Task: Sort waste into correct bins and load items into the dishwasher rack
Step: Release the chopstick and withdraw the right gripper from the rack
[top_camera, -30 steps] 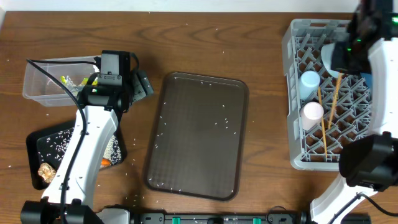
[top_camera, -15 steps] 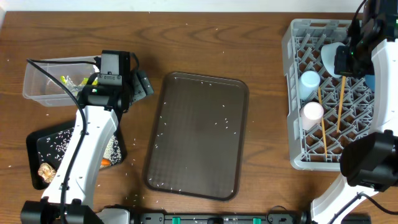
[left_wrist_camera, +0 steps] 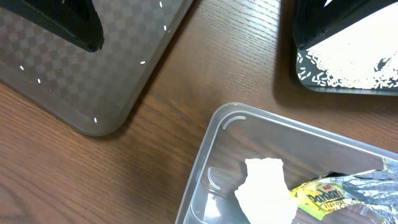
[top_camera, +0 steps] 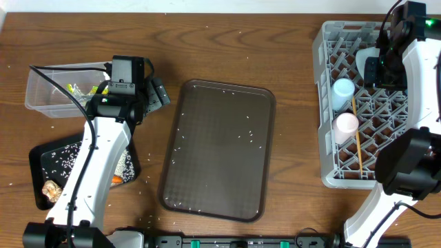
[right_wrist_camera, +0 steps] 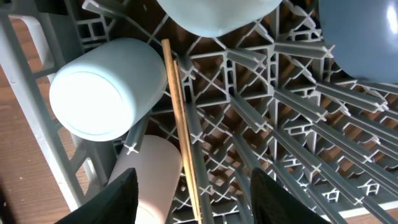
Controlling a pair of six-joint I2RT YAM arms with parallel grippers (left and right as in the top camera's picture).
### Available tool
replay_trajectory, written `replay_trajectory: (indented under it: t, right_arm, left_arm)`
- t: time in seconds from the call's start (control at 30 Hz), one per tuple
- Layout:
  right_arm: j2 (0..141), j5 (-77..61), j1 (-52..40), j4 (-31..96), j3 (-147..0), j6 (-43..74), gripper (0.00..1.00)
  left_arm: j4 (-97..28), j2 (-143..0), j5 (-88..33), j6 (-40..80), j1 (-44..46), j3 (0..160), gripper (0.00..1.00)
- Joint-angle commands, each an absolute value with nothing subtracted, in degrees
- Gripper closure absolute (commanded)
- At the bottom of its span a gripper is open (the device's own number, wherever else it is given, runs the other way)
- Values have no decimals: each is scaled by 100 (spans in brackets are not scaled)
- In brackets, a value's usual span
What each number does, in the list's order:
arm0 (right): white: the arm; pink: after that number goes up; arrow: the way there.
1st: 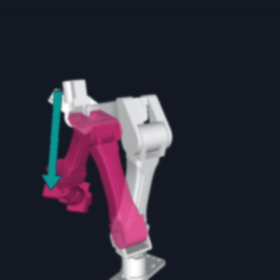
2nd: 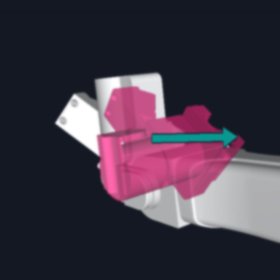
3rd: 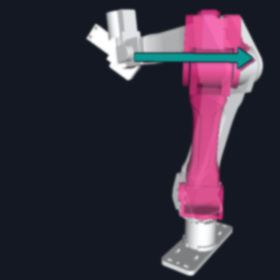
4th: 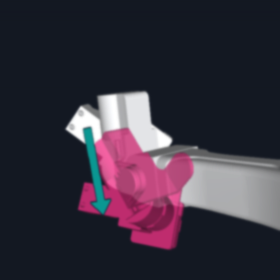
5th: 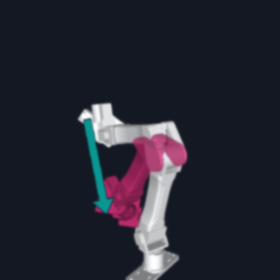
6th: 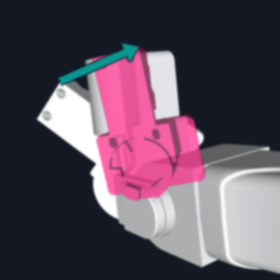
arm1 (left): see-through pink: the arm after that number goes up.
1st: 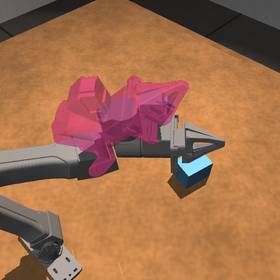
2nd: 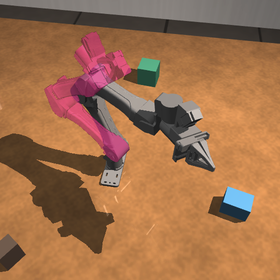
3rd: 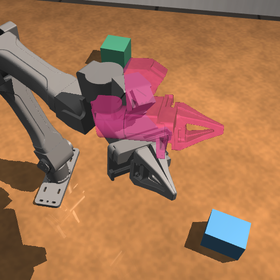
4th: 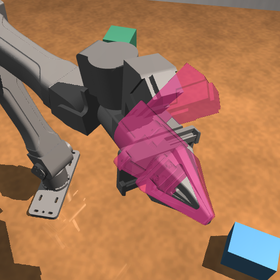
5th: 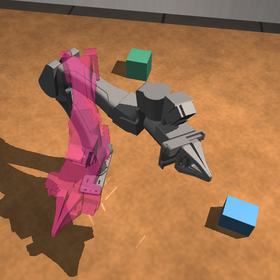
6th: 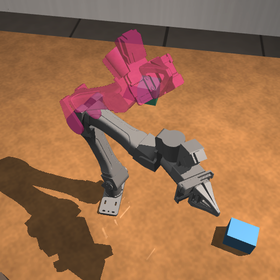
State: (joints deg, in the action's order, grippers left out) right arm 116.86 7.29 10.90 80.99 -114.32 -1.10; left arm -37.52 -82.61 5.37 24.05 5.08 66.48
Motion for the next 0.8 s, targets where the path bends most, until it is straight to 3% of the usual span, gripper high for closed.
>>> replay_trajectory:
  t: [0.0,0.3,0.33,0.4,0.77]
  right_arm:
    - [11679,294,993,8208,-11428,-91,49]
    - [10840,-414,307,8364,-11430,-71,62]
    - [10665,-410,187,8366,-11430,-73,60]
    - [10200,-390,-102,8377,-11430,-73,1]
    - [7944,-62,-1103,8604,-11430,-373,1]
  left_arm:
    - [-3774,-8219,604,2434,515,6676,2]
    - [-3774,-8219,604,2434,515,6676,2]
    - [-3774,-8219,604,2434,515,6676,2]
    - [-3774,-8219,604,2432,515,6676,2]
    - [-3774,-8219,604,2434,515,6676,2]
